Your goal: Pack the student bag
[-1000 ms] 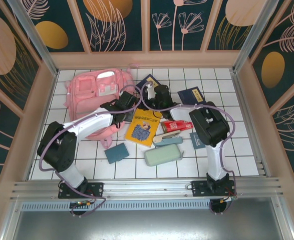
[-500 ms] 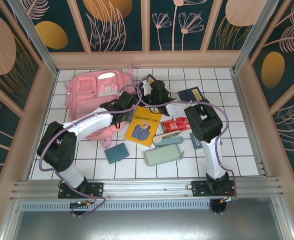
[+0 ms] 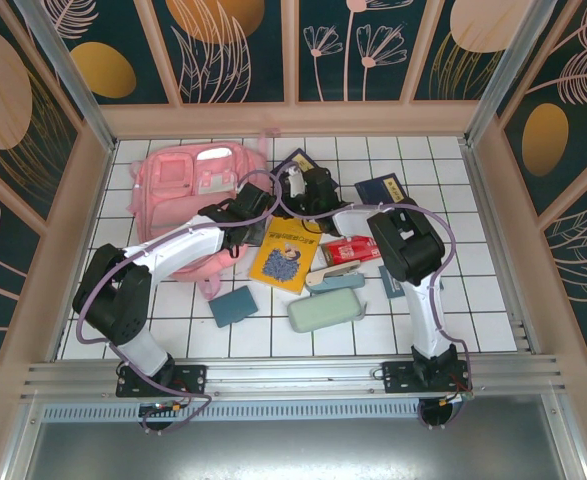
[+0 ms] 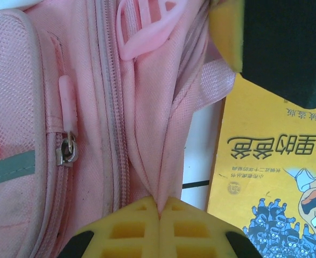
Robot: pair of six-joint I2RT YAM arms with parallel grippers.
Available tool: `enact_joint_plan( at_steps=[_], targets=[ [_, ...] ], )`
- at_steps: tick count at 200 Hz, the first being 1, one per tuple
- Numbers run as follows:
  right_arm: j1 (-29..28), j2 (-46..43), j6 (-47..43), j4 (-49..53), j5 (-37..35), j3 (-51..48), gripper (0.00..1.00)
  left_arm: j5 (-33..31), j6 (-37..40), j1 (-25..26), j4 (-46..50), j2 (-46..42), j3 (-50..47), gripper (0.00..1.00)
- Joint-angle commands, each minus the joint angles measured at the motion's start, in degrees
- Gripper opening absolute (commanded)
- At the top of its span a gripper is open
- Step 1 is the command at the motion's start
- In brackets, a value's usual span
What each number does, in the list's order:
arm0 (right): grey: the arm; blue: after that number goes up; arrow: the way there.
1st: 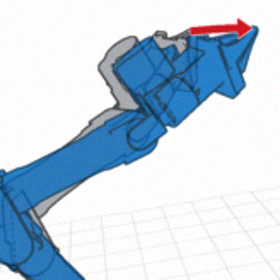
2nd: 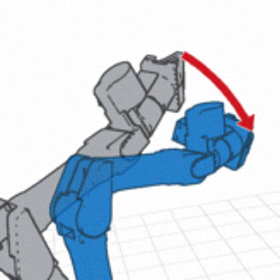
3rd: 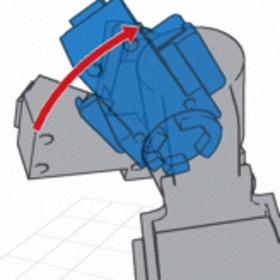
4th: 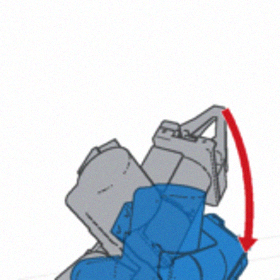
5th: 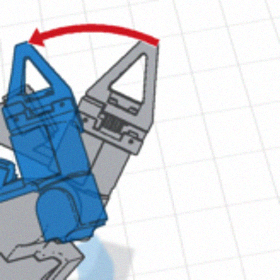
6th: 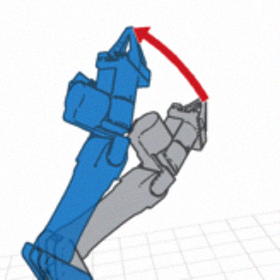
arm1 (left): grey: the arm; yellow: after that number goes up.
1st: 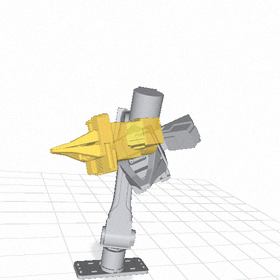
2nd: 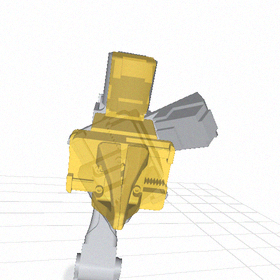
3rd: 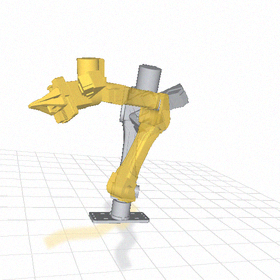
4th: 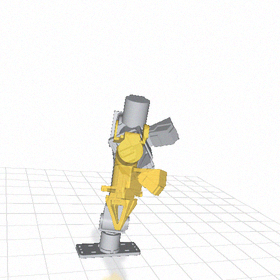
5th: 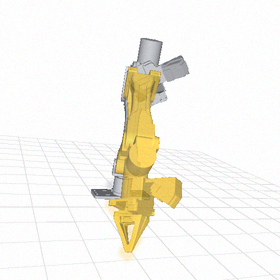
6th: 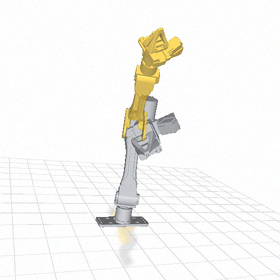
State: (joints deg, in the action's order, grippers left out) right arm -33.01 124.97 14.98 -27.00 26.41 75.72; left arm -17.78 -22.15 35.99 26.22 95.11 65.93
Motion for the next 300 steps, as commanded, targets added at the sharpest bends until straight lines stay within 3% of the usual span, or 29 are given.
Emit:
enact_joint_plan(
  at_steps=[1, 69, 146, 183, 249, 300],
  targets=[
    [0.7, -0.6, -2.1, -0.7, -1.8, -0.9, 0.34, 0.4, -0.7, 0.0, -1.7, -2.7, 1.1, 0.0],
    [0.5, -0.8, -2.3, -1.0, -0.7, -0.1, 0.33, 1.0, -0.6, 0.0, -0.9, -2.2, 2.0, 0.0],
    [1.3, -9.2, 1.7, -8.9, 4.9, -11.3, 0.35, 0.5, -0.2, 0.0, -0.9, -1.4, 3.1, 0.0],
    [0.4, -6.2, 1.5, -7.4, 6.7, -7.8, 0.32, 0.9, -0.3, 0.0, -1.1, -1.2, 3.5, 0.0],
    [-0.7, -0.4, -0.7, -1.7, 2.7, 0.8, 0.32, 0.8, -0.5, 0.0, -0.2, -2.3, 3.7, 0.0],
    [-0.7, 0.4, -1.3, -2.0, -0.2, 0.3, 0.3, 0.5, -0.2, 0.0, 1.1, -2.0, 5.3, 0.0]
  ],
)
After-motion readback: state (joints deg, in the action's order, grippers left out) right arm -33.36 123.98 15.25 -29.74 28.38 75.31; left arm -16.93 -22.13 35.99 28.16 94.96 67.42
